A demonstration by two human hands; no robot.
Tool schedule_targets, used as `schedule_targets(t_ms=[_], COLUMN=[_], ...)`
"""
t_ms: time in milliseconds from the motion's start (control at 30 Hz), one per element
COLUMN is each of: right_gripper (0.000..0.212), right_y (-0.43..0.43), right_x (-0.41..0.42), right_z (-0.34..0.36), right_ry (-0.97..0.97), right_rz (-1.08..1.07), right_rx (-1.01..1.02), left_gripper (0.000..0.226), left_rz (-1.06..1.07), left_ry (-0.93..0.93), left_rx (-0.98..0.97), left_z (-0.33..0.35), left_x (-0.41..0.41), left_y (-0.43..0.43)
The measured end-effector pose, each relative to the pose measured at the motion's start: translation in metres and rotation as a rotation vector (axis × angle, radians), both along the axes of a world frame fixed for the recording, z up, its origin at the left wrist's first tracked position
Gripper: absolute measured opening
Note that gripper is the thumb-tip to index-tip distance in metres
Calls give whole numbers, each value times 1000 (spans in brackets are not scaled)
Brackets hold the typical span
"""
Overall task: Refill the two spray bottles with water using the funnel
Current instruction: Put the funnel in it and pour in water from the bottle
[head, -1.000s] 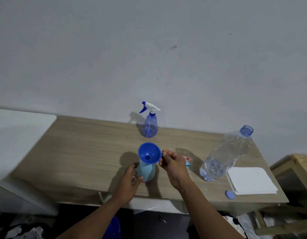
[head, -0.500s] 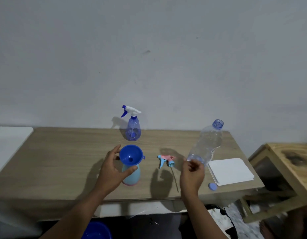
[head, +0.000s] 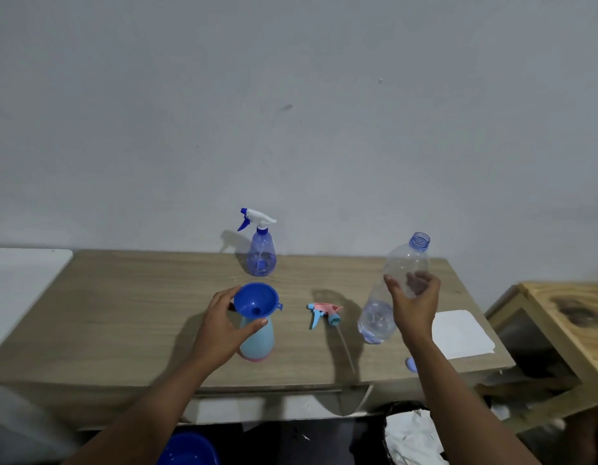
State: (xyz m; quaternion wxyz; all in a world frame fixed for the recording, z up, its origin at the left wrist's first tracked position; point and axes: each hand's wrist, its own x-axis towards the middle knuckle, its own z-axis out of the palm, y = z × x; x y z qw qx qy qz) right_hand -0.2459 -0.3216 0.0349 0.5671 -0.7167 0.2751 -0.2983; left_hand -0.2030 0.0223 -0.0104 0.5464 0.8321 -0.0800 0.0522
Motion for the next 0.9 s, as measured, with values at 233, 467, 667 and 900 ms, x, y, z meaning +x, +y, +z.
schedule_targets(t_ms=[233,467,667,900], right_gripper=[64,69,81,85], right_y=[21,35,54,70], right_x=[-17,-9,3,9], right_z=[42,74,74,72], right_ry=[-319,-137,158,480], right_rz=[55,504,836,1022], right_rx=[-232,-417,-659,-873], left_gripper=[80,71,80,77], left_rz=[11,6,6,-19], left_ry=[36,106,106,90], left_rx=[1,-61,-55,-25], left_z=[3,8,14,15], left_x=[-1,-5,-6,-6], left_y=[-3,-3,-3,-1])
